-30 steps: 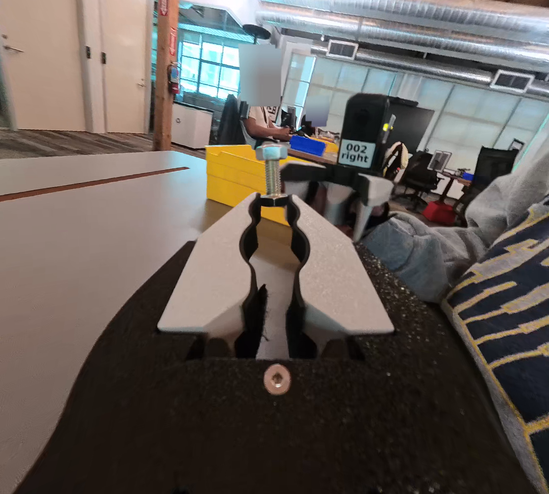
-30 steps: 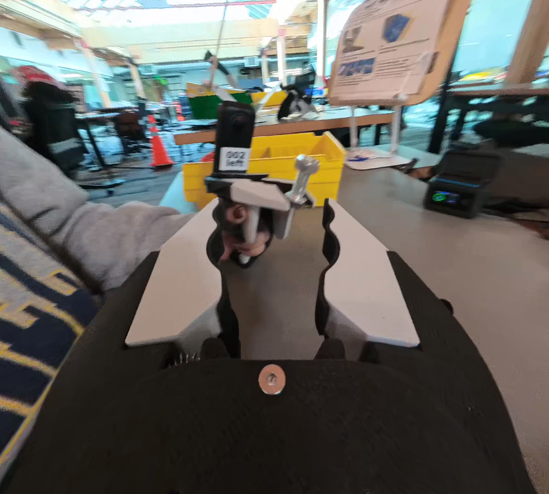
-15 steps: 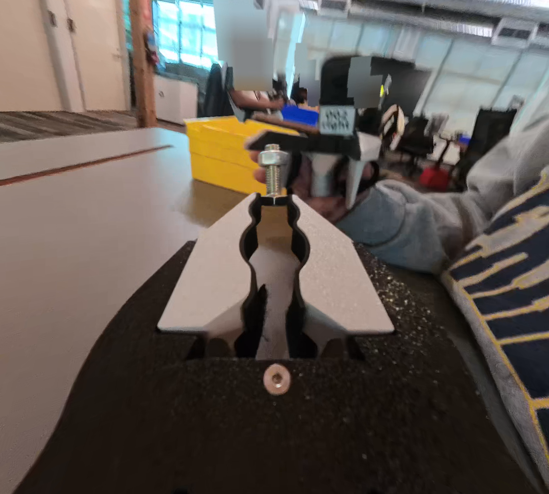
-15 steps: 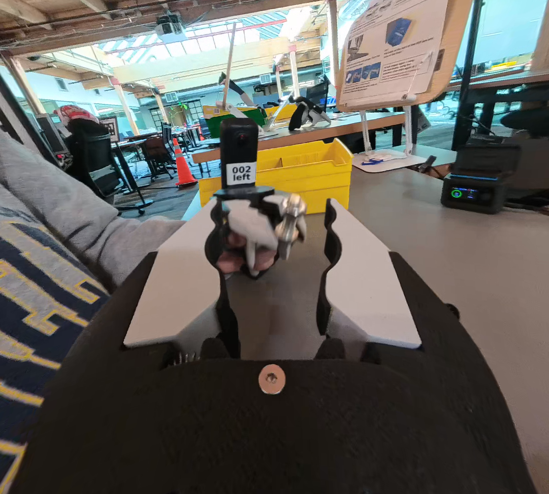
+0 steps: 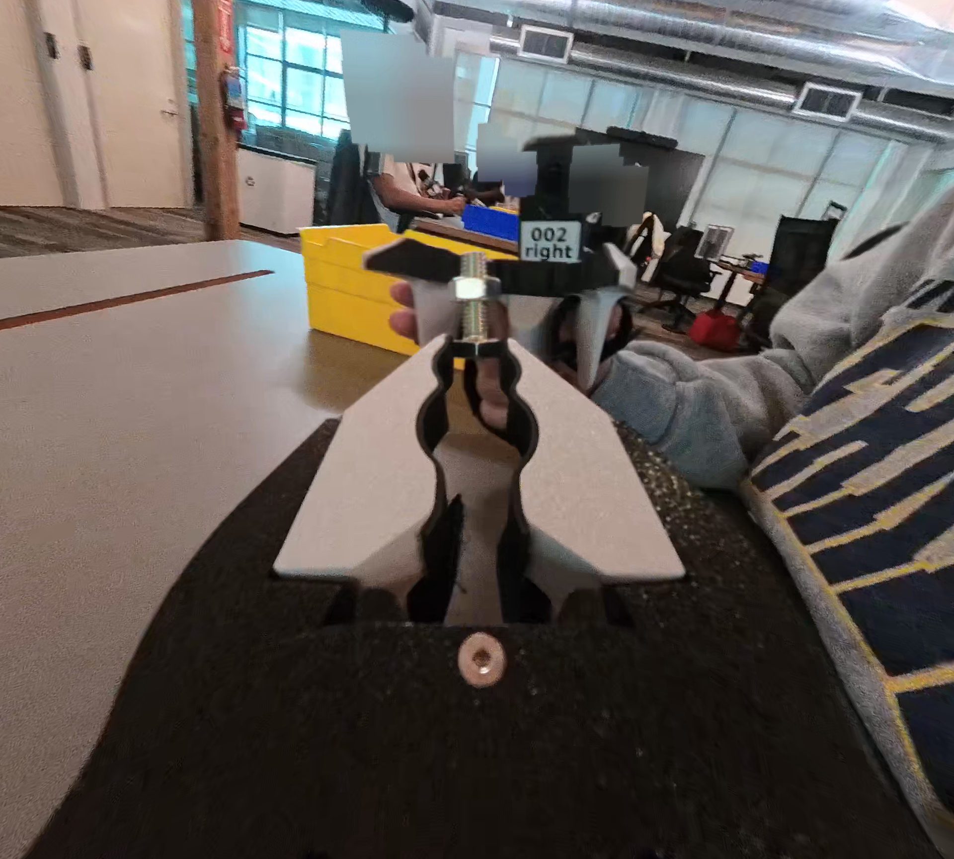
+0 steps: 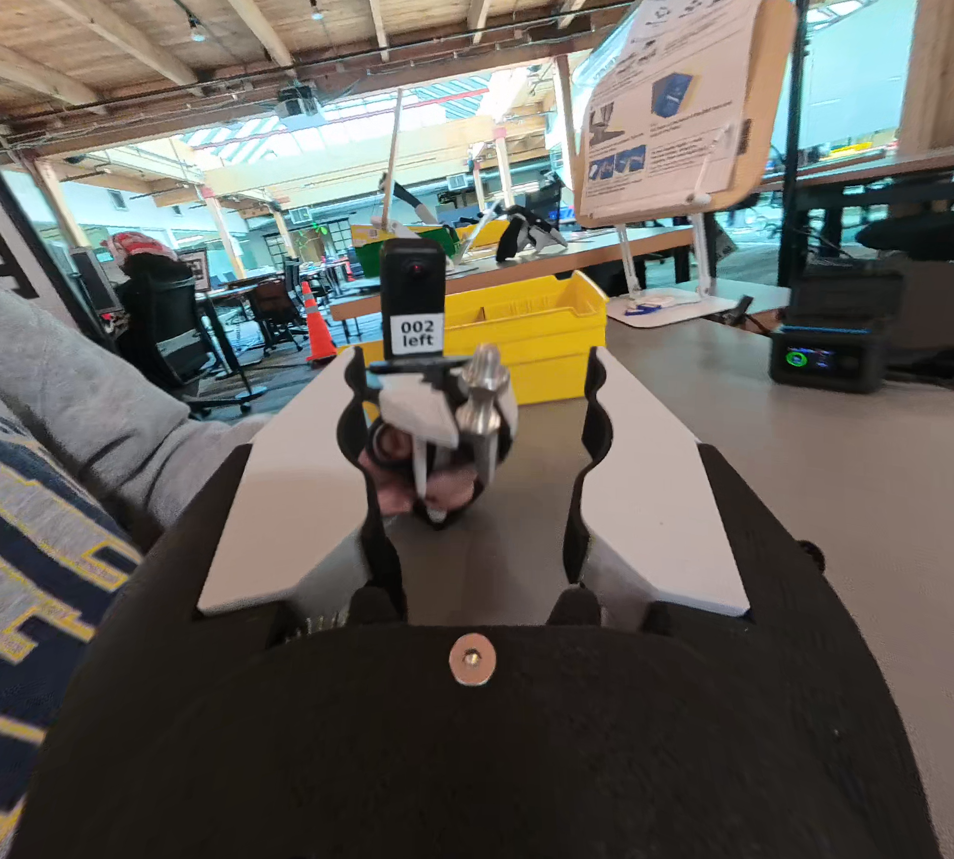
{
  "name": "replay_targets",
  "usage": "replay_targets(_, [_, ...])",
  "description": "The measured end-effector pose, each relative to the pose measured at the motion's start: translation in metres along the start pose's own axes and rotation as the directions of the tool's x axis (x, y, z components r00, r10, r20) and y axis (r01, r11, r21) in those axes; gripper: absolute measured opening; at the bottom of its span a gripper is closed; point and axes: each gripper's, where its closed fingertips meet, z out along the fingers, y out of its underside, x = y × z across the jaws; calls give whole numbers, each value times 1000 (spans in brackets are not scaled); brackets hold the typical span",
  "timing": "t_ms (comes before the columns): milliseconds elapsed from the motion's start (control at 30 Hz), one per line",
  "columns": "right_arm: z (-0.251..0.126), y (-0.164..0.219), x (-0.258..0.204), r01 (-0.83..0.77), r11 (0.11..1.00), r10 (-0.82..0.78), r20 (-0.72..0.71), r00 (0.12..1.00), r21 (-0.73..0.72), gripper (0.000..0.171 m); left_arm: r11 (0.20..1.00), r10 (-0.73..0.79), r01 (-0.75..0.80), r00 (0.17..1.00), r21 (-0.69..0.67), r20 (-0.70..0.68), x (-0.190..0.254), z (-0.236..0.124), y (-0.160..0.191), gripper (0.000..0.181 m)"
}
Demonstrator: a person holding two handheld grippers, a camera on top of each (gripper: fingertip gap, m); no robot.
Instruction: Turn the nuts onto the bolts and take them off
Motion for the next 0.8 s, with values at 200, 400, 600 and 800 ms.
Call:
replay_targets(200, [0, 7, -25, -44, 999, 46, 120, 992, -16, 89, 999, -22, 20, 998, 37, 64, -13, -8, -6, 15])
replay_targets(400, [-19, 0, 14, -36, 999, 34, -76, 997, -20, 44, 999, 19, -23, 989, 30, 145, -25, -16, -8, 15])
replay_targets(600, [-6, 7, 13, 4, 999, -9, -91, 996, -54, 16, 1000, 23, -24, 996, 7, 82, -12, -2, -1, 15])
replay_targets(800, [-7, 12, 9, -7, 996, 1, -65, 998, -90, 7, 992, 103, -98, 993, -82, 64, -5, 3, 10, 15])
